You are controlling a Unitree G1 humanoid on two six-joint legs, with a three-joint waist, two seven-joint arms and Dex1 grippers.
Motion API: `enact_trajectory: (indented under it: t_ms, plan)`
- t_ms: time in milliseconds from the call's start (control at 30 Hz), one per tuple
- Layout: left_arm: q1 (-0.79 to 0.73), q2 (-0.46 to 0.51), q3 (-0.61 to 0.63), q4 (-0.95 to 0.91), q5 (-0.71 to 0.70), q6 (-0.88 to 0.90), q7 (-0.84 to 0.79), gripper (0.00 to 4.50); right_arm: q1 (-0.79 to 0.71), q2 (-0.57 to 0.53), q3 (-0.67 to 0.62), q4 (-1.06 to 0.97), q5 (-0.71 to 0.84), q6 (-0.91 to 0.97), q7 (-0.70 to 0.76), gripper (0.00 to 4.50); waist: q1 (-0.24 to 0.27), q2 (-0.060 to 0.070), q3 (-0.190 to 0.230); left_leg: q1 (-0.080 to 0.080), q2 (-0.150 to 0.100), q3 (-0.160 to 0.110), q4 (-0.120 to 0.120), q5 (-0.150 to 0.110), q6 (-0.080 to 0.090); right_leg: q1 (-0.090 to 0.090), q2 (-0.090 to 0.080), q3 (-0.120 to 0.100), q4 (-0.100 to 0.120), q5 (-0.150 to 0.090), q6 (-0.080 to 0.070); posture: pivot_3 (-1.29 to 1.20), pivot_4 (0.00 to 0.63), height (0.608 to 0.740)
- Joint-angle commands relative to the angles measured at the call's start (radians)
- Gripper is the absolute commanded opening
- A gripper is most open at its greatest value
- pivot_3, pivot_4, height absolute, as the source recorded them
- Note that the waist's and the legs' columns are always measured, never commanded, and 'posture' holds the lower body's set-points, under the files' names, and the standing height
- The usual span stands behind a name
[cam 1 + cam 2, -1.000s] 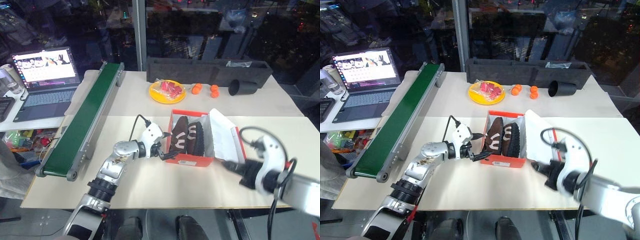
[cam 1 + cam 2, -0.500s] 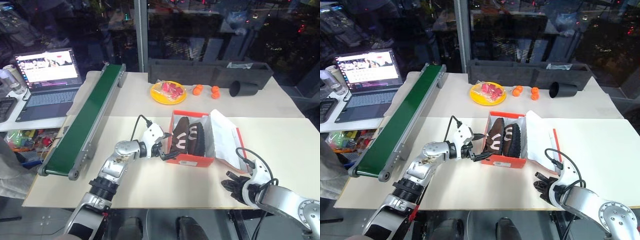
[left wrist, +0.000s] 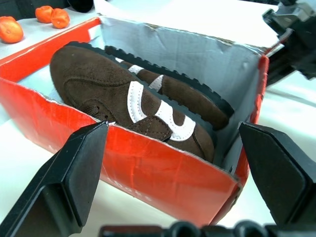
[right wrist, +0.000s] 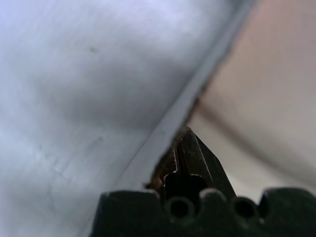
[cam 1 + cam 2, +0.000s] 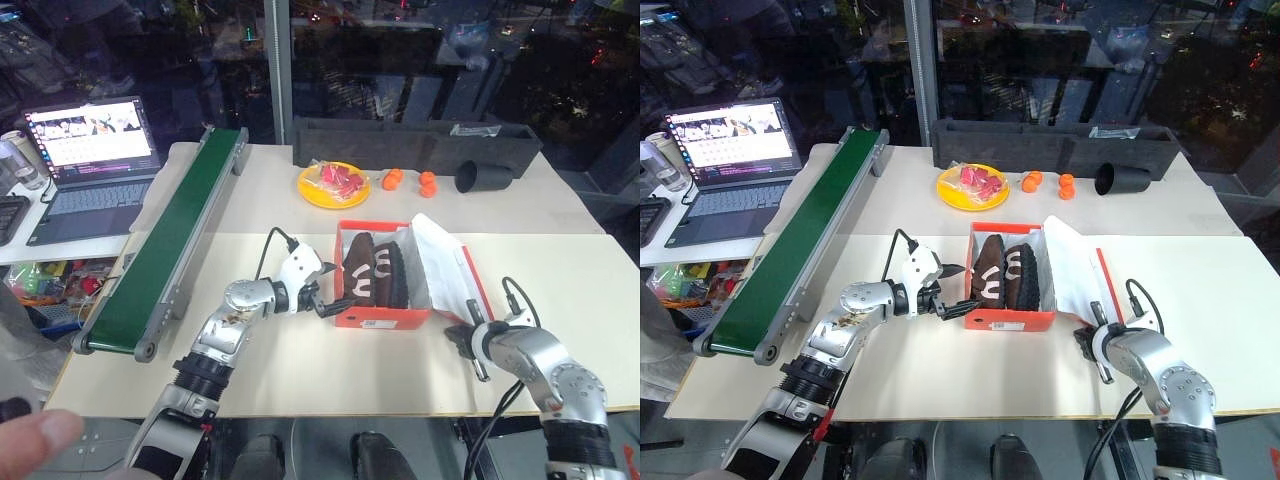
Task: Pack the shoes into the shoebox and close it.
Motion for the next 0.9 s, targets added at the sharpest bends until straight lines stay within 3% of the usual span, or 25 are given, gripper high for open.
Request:
enact_trajectory:
  t_ms: [33,233,533,733,900]
  plan:
    - [-0.018,0.003,0.012,-0.035,-0.001,-0.007,0.003,4.50,-0.044,0.041,-0.081,0.051,-0.100,-0.094,-0.010,0.06,0.001,0.000,0.000,0.000,0.000,0.000,0.000,0.000,0.000,0.000,0.000,0.000,0.000,0.000,0.000,0.00,0.150,0.740]
    - [-0.026,0.009,0.015,-0.032,-0.001,-0.006,0.001,4.50,-0.127,0.120,-0.206,0.130,-0.225,-0.228,0.110,0.06,0.005,0.000,0.000,0.000,0.000,0.000,0.000,0.000,0.000,0.000,0.000,0.000,0.000,0.000,0.000,0.00,0.150,0.740]
    - [-0.054,0.031,0.017,-0.010,0.002,-0.015,-0.016,4.50,-0.271,0.189,-0.355,0.117,-0.273,-0.311,0.487,0.06,0.000,0.005,0.002,-0.002,0.000,0.000,-0.001,0.000,0.000,-0.002,0.000,0.000,0.001,0.000,0.000,0.00,0.150,0.740]
    - [-0.064,0.044,0.015,-0.012,0.003,-0.012,-0.023,4.50,-0.301,0.207,-0.323,-0.230,-0.118,-0.152,0.819,0.06,0.002,0.013,0.006,-0.003,0.000,0.000,-0.001,0.000,0.000,-0.005,0.000,0.000,0.003,0.000,0.000,0.00,0.150,0.740]
    - [-0.058,0.046,0.011,-0.020,0.006,-0.013,-0.020,4.50,-0.229,0.040,-0.130,-0.455,-0.163,0.086,0.948,0.06,0.005,0.012,0.006,-0.005,0.000,-0.001,-0.002,0.000,0.000,-0.007,0.000,-0.002,0.003,0.000,0.000,0.00,0.150,0.740]
